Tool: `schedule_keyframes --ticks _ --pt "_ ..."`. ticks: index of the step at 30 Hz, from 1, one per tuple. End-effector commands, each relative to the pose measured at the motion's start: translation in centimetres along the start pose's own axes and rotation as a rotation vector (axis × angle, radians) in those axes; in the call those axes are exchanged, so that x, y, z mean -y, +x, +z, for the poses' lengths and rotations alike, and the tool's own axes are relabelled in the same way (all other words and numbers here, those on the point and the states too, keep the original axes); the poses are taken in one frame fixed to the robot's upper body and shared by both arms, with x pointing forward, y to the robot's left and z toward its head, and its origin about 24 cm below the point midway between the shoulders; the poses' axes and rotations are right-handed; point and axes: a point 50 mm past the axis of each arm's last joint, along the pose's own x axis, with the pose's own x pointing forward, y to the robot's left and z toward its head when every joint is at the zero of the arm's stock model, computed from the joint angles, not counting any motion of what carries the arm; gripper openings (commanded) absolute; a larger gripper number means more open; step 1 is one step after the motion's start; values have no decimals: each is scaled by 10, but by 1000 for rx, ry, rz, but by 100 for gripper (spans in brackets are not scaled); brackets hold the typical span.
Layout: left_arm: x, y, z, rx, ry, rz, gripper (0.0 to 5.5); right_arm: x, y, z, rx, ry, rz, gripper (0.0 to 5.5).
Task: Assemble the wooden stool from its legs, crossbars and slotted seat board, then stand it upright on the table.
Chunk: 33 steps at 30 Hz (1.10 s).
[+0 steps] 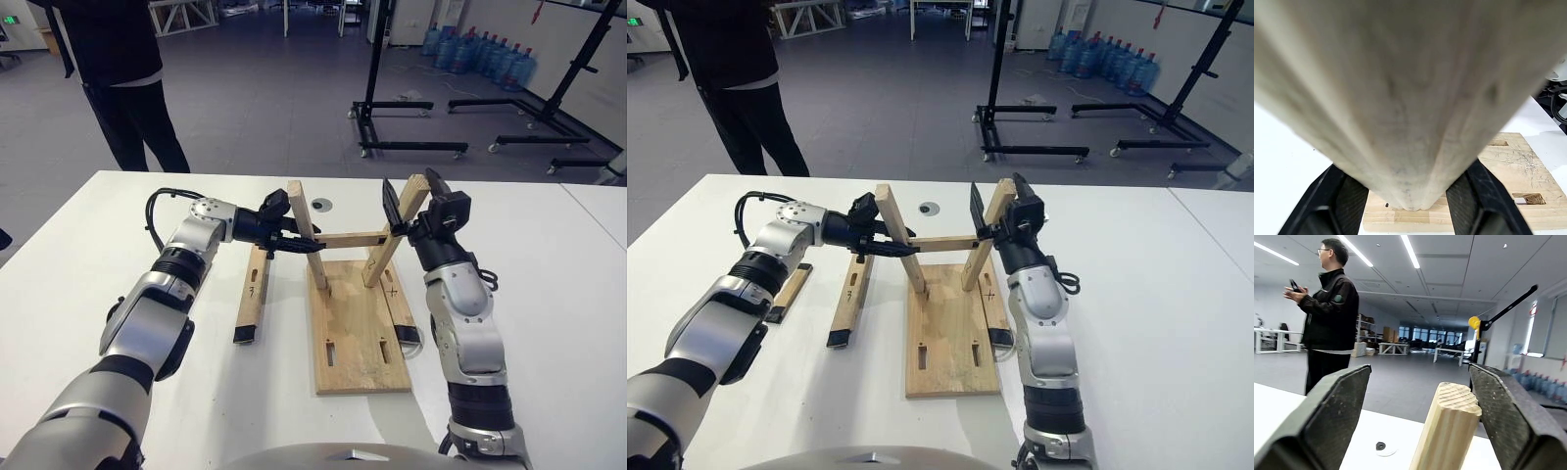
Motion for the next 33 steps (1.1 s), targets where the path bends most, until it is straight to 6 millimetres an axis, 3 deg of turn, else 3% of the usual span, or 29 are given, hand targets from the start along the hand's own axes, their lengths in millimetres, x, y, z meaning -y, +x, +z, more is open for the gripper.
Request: schedule_keyframes --ticks 1,9,12,19,22,28,33 --pt "39 10 -106 -476 -195 -96 201 -22 -6 -23 -89 -32 124 367" --pt "35 25 -89 -444 -124 -141 201 -49 -12 -31 -134 115 337 367" --pt "33 39 -71 -406 -68 -187 201 -50 -14 -35 -161 103 440 367" --pt "33 52 -62 -442 -14 -240 201 -51 -17 -34 -194 138 635 367" --pt "32 63 -53 -452 16 -269 201 -62 -20 -34 -211 177 732 367" --pt "32 83 -38 -479 79 -314 201 -75 -8 -33 -200 194 886 367" --pt "29 108 -5 -292 153 -235 201 -80 0 -28 -163 213 894 367"
